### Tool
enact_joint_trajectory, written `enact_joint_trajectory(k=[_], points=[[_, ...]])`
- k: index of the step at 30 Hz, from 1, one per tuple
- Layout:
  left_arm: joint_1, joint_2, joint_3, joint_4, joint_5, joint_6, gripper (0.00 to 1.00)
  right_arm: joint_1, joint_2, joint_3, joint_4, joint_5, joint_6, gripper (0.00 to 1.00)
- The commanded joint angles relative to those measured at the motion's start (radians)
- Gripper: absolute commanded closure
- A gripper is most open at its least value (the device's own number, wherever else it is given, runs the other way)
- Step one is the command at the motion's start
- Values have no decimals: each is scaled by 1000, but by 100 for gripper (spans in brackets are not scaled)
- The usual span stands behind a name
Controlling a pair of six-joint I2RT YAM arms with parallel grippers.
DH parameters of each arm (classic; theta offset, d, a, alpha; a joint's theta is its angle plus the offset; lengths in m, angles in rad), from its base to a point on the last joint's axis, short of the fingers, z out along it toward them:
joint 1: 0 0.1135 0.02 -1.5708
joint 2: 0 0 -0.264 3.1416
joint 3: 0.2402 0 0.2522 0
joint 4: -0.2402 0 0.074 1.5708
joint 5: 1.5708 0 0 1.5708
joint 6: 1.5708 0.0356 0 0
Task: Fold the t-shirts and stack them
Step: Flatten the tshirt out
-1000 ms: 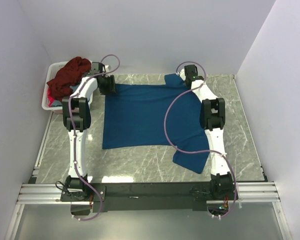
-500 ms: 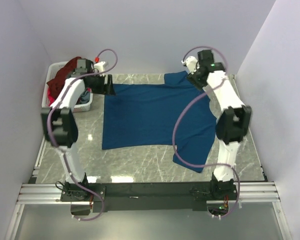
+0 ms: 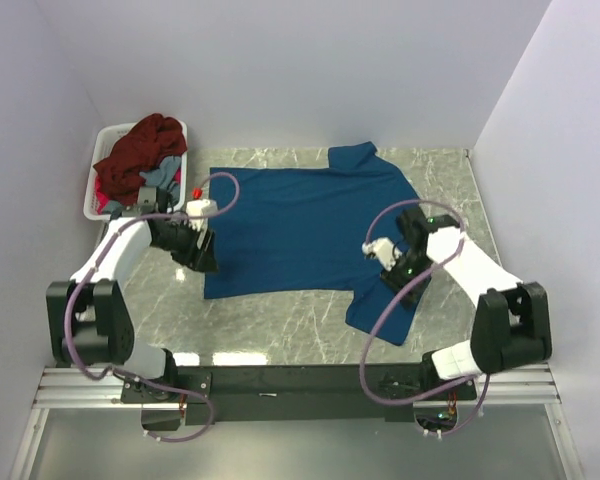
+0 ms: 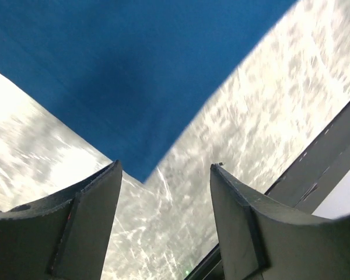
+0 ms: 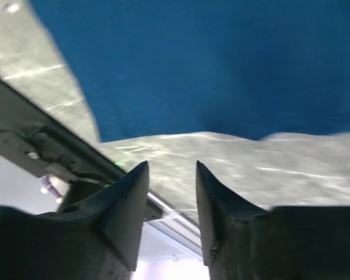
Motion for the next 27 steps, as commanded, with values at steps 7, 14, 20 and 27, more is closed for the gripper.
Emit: enact_joint_trajectory(k=[7,14,20,27], points=[[-2,-152,-131,42,-38,107,34,204,-155,-216,143,49,147,55],[-10,-151,-153,58,-55,103,30,267,-143,-284,205,128,190,46],[-18,-154,-165,82,-83,94,28,328,-127,-330,269,187,196,36],[-19,-129,-171,108,-95,94,29,379,-43,-395,379,263,200,40]])
